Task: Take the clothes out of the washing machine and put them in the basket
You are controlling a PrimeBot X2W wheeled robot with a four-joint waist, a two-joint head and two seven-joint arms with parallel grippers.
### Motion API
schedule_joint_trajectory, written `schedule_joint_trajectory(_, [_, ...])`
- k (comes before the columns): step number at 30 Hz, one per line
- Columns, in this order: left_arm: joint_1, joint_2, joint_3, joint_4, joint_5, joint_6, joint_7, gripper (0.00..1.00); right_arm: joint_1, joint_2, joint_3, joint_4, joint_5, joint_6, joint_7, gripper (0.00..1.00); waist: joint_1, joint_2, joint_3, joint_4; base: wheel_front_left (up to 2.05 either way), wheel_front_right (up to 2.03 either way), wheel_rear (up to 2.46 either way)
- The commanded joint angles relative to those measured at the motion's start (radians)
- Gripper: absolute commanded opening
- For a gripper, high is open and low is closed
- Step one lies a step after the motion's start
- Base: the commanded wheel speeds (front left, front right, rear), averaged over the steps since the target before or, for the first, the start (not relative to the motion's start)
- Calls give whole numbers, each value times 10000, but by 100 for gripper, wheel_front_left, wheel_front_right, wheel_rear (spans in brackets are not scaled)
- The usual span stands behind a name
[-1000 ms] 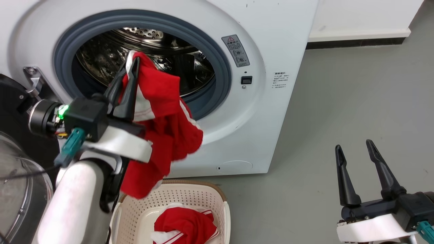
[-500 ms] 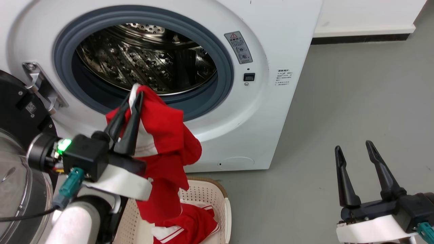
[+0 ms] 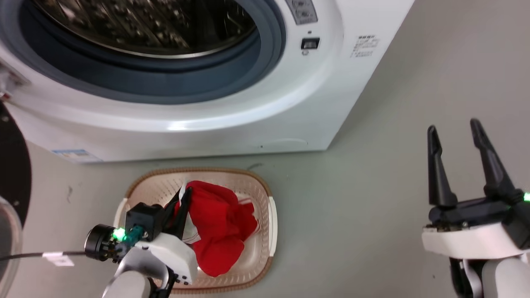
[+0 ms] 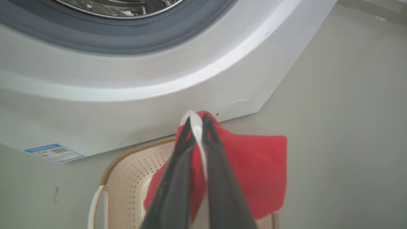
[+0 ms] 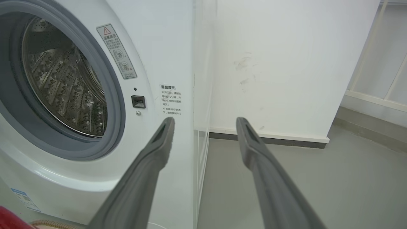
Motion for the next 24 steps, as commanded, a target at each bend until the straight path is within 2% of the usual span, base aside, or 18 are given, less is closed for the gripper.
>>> schedule_joint_trajectory(1, [-388, -79, 70, 670, -154, -78, -173, 0, -304, 8, -44, -78, 70, -7, -16, 100, -2, 0, 905, -159, 0, 0, 0])
schedule_joint_trajectory(9, [-2638, -546, -239, 4946, 135, -256, -1061, 0, -1235, 12, -161, -256, 172, -7, -18, 100, -2, 0, 2680, -559, 0, 0, 0])
schedule_joint_trajectory(14, [-4232, -828, -538, 7286, 405, -281, -1251, 0, -1649, 13, -281, -362, 279, -7, -16, 100, -2, 0, 3667, -787, 0, 0, 0])
schedule_joint_trajectory(24, [-6515, -1214, -1137, 10604, 910, -63, -887, 0, -2091, 13, -280, -480, 549, -9, -18, 100, -2, 0, 4874, -1118, 0, 0, 0])
